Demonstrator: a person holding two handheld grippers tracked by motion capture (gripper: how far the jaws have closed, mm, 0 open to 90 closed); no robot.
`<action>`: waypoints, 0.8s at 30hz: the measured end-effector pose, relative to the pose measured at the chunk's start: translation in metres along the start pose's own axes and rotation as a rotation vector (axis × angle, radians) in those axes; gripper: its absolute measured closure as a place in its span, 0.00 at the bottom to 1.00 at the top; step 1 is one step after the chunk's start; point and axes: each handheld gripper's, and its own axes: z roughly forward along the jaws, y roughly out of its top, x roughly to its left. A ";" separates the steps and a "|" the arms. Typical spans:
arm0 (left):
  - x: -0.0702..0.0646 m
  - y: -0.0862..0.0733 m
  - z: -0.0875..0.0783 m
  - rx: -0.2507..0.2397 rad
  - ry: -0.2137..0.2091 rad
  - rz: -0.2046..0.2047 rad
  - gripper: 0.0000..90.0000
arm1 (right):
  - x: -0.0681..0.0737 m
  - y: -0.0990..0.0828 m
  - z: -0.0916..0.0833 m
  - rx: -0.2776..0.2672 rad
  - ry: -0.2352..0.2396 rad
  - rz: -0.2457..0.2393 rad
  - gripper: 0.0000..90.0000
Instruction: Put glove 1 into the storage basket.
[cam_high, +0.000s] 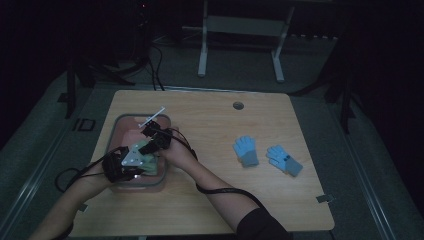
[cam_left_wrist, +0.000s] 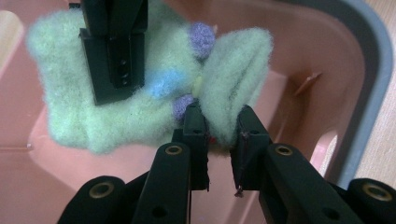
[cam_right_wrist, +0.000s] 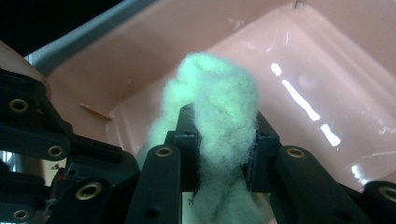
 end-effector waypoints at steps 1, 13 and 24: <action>0.001 0.000 0.002 0.003 -0.003 -0.004 0.88 | -0.001 0.000 0.002 0.007 0.001 0.003 0.79; 0.010 0.002 0.019 0.056 -0.036 -0.031 0.86 | -0.007 0.007 0.016 0.074 -0.019 0.015 0.67; 0.014 0.003 0.023 0.096 -0.060 -0.064 0.63 | -0.012 0.006 0.006 0.044 -0.036 0.016 0.44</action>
